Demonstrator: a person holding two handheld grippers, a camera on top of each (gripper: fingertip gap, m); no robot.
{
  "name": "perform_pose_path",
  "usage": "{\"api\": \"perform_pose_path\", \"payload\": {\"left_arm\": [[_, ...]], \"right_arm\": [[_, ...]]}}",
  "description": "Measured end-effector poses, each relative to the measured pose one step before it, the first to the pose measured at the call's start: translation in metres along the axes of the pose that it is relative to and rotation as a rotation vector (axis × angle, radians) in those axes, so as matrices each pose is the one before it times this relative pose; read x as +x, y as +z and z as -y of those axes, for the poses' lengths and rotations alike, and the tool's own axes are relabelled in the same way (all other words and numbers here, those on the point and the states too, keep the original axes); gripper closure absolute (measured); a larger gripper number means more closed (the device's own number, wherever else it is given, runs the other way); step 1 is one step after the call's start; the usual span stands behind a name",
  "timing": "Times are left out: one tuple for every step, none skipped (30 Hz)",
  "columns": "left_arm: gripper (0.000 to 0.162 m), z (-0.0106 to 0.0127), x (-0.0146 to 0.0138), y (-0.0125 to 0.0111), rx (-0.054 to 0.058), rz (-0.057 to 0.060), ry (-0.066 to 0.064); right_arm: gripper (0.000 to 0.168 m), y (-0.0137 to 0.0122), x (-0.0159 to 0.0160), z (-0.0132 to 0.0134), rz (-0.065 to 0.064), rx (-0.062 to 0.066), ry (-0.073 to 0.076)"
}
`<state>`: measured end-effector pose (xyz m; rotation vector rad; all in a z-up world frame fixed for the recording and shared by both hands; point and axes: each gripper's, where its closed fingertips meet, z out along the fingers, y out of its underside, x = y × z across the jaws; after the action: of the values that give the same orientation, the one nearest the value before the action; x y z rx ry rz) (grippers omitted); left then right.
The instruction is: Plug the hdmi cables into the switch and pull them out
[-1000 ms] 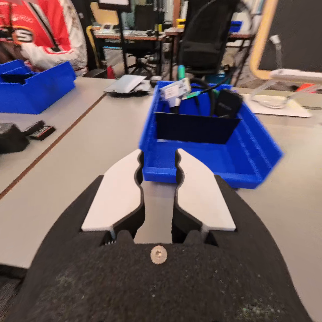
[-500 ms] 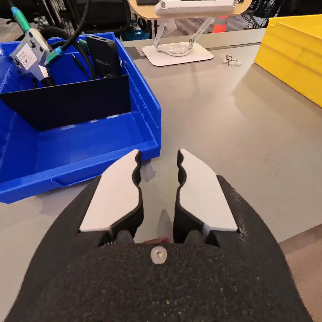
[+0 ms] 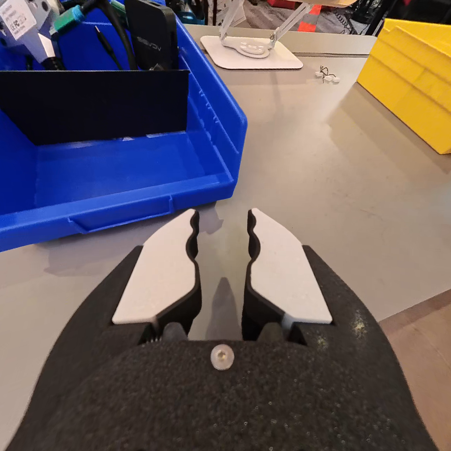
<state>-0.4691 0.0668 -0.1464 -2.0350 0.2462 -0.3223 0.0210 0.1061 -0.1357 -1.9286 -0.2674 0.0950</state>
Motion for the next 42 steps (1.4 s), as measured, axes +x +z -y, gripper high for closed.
{"api": "perform_pose_path", "payload": {"left_arm": [[0.124,-0.0009,-0.00067,-0.00032,-0.0024,-0.0051,-0.0086],[0.123,-0.00117,-0.00119,0.0001,-0.0047,-0.0023,-0.0108],[0.123,-0.00058,-0.00054,0.00029,-0.0018,-0.0054,-0.0114],[0.123,0.00009,0.00024,0.00045,0.0004,-0.0109,-0.0126],[0.123,0.00048,0.00001,0.00035,0.0022,-0.0082,-0.0148],[0.123,0.00111,0.00032,0.00035,0.0056,-0.0092,-0.0131],[0.123,0.00105,0.00082,0.00049,0.0047,-0.012,-0.0101],[0.123,0.00116,0.0007,0.00042,0.0046,-0.0098,-0.0075],[0.122,0.00159,0.00121,0.00027,0.0068,-0.0112,-0.0024],[0.12,0.00248,0.00238,-0.00001,0.0084,-0.0168,0.0052],[0.118,0.00345,0.0022,-0.00063,0.0102,-0.015,0.0131],[0.116,0.0059,0.00352,-0.00103,0.0223,-0.0254,0.0165],[0.114,0.00827,0.00609,-0.00098,0.026,-0.0515,0.0154],[0.11,0.00761,0.00585,0.00028,0.0056,-0.0606,0.0211],[0.105,0.00649,0.00207,0.00155,-0.0195,-0.0443,0.0335],[0.099,0.00799,-0.00258,0.00234,-0.0289,-0.0185,0.0538],[0.093,0.01077,-0.00491,0.00296,-0.0252,-0.0054,0.0773],[0.083,0.01196,-0.00678,0.00452,-0.023,-0.0018,0.0931],[0.079,0.01,-0.01147,0.00593,-0.0334,0.0116,0.1046],[0.084,0.00693,-0.0181,0.00715,-0.0427,0.0374,0.0888],[0.089,0.00508,-0.01835,0.00913,-0.0388,0.0229,0.0536],[0.09,0.00474,-0.01414,0.01097,-0.026,-0.0158,0.0088],[0.092,0.00387,-0.01349,0.0114,-0.0211,-0.024,-0.0206],[0.091,0.00242,-0.01213,0.01178,-0.0235,-0.0258,-0.0242],[0.085,0.00105,-0.00973,0.01229,-0.0258,-0.026,-0.016],[0.083,-0.00097,-0.00981,0.01203,-0.0316,-0.01,-0.0023],[0.082,-0.00129,-0.00747,0.01111,-0.0266,-0.0061,0.0098],[0.081,-0.00064,-0.00556,0.00978,-0.0183,-0.0015,0.0156],[0.08,-0.00019,-0.00589,0.00795,-0.0131,0.0122,0.0142],[0.079,-0.00052,-0.00374,0.00665,-0.0143,0.0053,0.0165],[0.077,-0.00046,-0.00269,0.00495,-0.0135,0.0032,0.0179],[0.083,0.00041,-0.00305,0.00357,-0.0067,0.0082,0.0133],[0.085,0.00132,-0.00289,0.00222,0.0007,0.0062,0.0102],[0.085,0.00106,-0.0024,0.00175,-0.0008,0.0033,0.0039],[0.083,-0.0004,-0.00318,0.00211,-0.0087,0.0069,0.0011],[0.077,-0.00255,-0.0037,0.00285,-0.0195,0.0112,0.0019],[0.069,-0.00507,-0.00256,0.00411,-0.0296,0.0055,0.0],[0.066,-0.00184,-0.00131,0.00266,-0.0041,0.0033,0.0044],[0.072,0.00166,0.00036,0.00024,0.0171,-0.0049,-0.0018],[0.075,0.00083,0.00125,0.00012,0.0067,0.0011,0.0095],[0.084,0.00139,0.00384,-0.0004,0.0086,-0.0085,0.0204],[0.088,0.00033,0.00292,0.00005,-0.0005,0.0063,0.0206]], "right_arm": [[0.141,0.00104,-0.00172,0.0002,0.0073,0.0007,0.0023],[0.141,0.0013,-0.00195,-0.00006,0.0087,-0.0018,0.0017],[0.141,0.00158,-0.00153,-0.00057,0.0065,-0.0047,0.0011],[0.141,0.00143,-0.0011,-0.00064,0.0054,-0.0047,0.0009],[0.141,0.00121,-0.00116,-0.0009,0.0063,-0.0054,0.0008],[0.141,0.00038,-0.00049,-0.00051,0.002,-0.0035,0.0008],[0.141,-0.00003,-0.00015,-0.00018,0.0018,-0.0006,0.0002],[0.142,-0.00025,0.00012,0.0001,0.0022,0.0011,0.0004],[0.142,0.0001,0.00014,0.00007,0.0025,0.0005,0.0009],[0.143,-0.00041,-0.00038,-0.00123,0.0048,-0.0018,0.0024],[0.143,-0.00103,0.00008,-0.00031,0.0023,-0.0018,0.0016],[0.143,-0.00061,0.00088,-0.00063,-0.002,-0.0013,0.0031],[0.144,-0.00025,0.00138,-0.00015,-0.0007,0.0023,0.0044],[0.144,-0.00129,0.00098,-0.00032,0.0004,0.0026,0.0041],[0.144,-0.00009,0.00154,-0.0003,0.0001,-0.0001,0.0035],[0.144,0.00003,0.00112,-0.00063,-0.001,-0.0018,0.0021],[0.144,0.00032,0.00133,-0.00084,-0.0018,-0.002,0.0013],[0.144,0.00029,0.00095,-0.00054,0.0007,-0.0021,0.0024],[0.144,0.00028,0.00045,-0.00002,0.0038,-0.0002,0.0051],[0.144,0.00033,0.00004,0.00009,0.0053,0.0006,0.0083],[0.144,0.00037,-0.00036,-0.00009,0.0069,-0.0005,0.0112],[0.144,0.00043,-0.00095,0.00011,0.0088,0.0,0.0121],[0.144,0.00035,-0.00147,-0.00036,0.0101,-0.0022,0.0113],[0.144,0.00032,-0.00147,-0.00062,0.0083,-0.0034,0.0091],[0.144,0.00003,-0.00118,-0.00038,0.0054,-0.0029,0.0063],[0.144,-0.00007,-0.00133,-0.0004,0.0045,-0.0023,0.0036],[0.144,-0.00035,-0.001,-0.00049,0.0026,-0.0017,-0.0006],[0.144,-0.0004,-0.00022,-0.00079,-0.0015,-0.0034,-0.0053],[0.144,-0.00044,0.0004,-0.00113,-0.0044,-0.0057,-0.0083],[0.144,-0.00064,0.00123,-0.00111,-0.0062,-0.005,-0.009],[0.144,-0.00064,0.00163,-0.00106,-0.0069,-0.0036,-0.0067],[0.144,-0.00069,0.00196,-0.00104,-0.005,-0.0034,-0.0019],[0.144,-0.00059,0.0018,-0.00105,-0.0021,-0.0029,0.004],[0.144,-0.00034,0.00149,-0.0011,0.0018,-0.0027,0.0092],[0.144,0.00001,0.00139,-0.00127,0.0037,-0.0032,0.0129],[0.144,0.00033,0.00116,-0.00121,0.0059,-0.0037,0.0154],[0.144,0.00041,0.00058,-0.001,0.0089,-0.0035,0.0158],[0.144,0.00075,0.00016,-0.00076,0.0104,-0.0032,0.0162],[0.144,0.00072,-0.0001,-0.00053,0.011,-0.0022,0.0159],[0.145,0.00083,-0.00025,-0.0003,0.0102,-0.0014,0.014],[0.145,0.00088,-0.00039,-0.00033,0.0087,-0.0015,0.0119],[0.145,0.00106,-0.00052,-0.00025,0.0083,-0.0023,0.0097]]}}
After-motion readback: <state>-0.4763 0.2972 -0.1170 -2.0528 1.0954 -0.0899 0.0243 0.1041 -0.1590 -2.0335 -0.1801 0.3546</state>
